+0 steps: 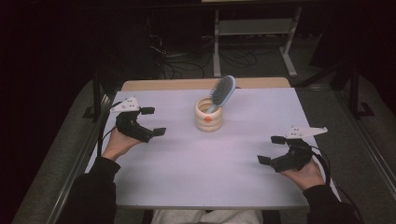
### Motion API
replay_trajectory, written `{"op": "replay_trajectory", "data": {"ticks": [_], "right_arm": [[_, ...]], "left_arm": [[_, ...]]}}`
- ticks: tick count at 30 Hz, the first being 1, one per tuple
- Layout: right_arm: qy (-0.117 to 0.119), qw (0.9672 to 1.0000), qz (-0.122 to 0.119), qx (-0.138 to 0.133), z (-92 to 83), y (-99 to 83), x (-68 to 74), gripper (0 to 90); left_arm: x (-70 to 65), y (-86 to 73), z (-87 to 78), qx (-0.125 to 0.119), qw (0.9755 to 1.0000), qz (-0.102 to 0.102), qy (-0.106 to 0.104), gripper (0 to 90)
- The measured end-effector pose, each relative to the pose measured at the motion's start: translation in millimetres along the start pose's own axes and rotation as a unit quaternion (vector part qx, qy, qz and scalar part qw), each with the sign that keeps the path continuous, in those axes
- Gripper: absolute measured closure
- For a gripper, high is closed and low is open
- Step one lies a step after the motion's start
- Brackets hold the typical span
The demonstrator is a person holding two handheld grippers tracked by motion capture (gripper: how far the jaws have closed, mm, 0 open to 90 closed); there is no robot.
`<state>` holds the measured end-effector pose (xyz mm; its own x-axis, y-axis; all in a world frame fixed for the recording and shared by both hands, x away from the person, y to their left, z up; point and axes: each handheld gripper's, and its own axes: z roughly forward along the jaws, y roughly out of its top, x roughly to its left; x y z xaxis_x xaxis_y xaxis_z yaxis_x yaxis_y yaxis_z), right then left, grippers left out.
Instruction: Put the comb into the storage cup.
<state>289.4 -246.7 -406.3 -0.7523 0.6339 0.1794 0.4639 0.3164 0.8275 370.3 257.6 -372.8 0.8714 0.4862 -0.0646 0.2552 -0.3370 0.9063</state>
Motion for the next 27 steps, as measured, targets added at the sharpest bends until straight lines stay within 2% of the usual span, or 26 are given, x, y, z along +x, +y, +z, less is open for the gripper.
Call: {"op": "replay_trajectory", "data": {"ticks": [11,17,27], "right_arm": [[-0.001,1.0000,0.001,0.001,0.5,-0.3,-0.1,0.0],[-0.001,1.0000,0.002,0.001,0.5,-0.6,-0.4,0.0],[-0.002,1.0000,0.005,0.002,0.5,-1.2,-0.9,0.0]], "left_arm": [[-3.8,-16.0,-18.6,-0.015,0.9998,-0.011,0.013,0.0],[-4.8,-29.7,-28.2,-0.025,0.9990,-0.015,0.033,0.0],[-5.8,-55.6,-46.6,-0.035,0.9976,-0.034,0.050,0.0]]}}
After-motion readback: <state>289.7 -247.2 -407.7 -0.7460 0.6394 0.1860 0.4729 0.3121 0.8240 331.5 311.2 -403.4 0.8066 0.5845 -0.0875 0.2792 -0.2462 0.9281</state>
